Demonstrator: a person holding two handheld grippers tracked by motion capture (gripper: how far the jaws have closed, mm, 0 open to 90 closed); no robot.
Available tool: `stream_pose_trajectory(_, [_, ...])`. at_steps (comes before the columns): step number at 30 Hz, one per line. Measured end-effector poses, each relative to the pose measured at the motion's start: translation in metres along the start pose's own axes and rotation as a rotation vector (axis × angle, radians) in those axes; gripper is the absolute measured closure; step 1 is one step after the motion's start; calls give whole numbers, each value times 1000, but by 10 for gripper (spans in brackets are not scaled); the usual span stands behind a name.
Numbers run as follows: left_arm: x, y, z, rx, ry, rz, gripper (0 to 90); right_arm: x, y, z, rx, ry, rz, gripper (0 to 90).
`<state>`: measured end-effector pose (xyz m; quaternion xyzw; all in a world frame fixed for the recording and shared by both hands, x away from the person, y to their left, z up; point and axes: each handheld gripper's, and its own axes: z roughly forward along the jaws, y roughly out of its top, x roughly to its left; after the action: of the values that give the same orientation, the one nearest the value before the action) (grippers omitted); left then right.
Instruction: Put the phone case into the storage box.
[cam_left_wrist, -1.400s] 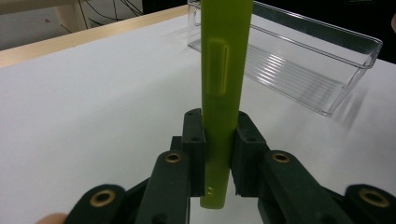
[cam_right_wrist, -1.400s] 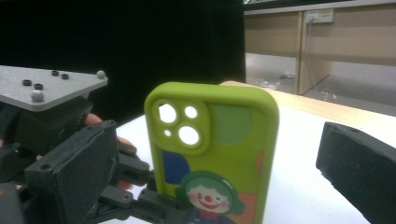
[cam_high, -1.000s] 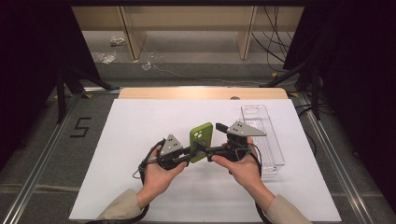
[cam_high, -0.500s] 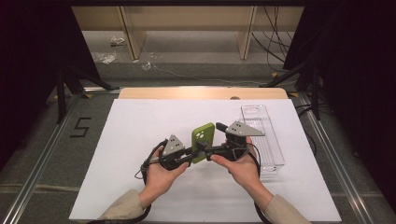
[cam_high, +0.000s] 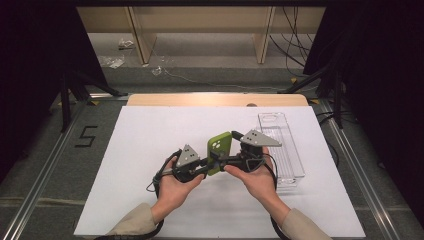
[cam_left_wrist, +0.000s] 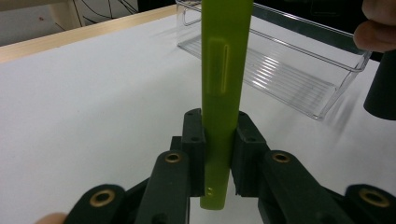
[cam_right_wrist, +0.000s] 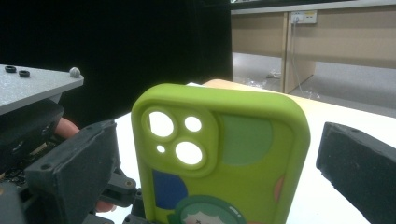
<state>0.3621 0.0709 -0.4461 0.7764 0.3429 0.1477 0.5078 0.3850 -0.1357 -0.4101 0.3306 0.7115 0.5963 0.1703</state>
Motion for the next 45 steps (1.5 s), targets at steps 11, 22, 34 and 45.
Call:
stream_pose_trajectory(11, [-1, 0, 3, 3, -2, -8, 773, 1, -1, 3, -8, -25, -7, 16])
stream_pose_trajectory(22, [-2, 0, 4, 5, -3, -6, 773, 4, -1, 5, -11, -38, -10, 51])
stream_pose_trajectory(34, [-2, 1, 3, 3, -3, -8, 773, 6, -2, 6, -3, -49, -17, 113])
stream_pose_trajectory(45, [-3, 1, 3, -3, -3, -8, 773, 6, -1, 4, -15, -57, -18, 166])
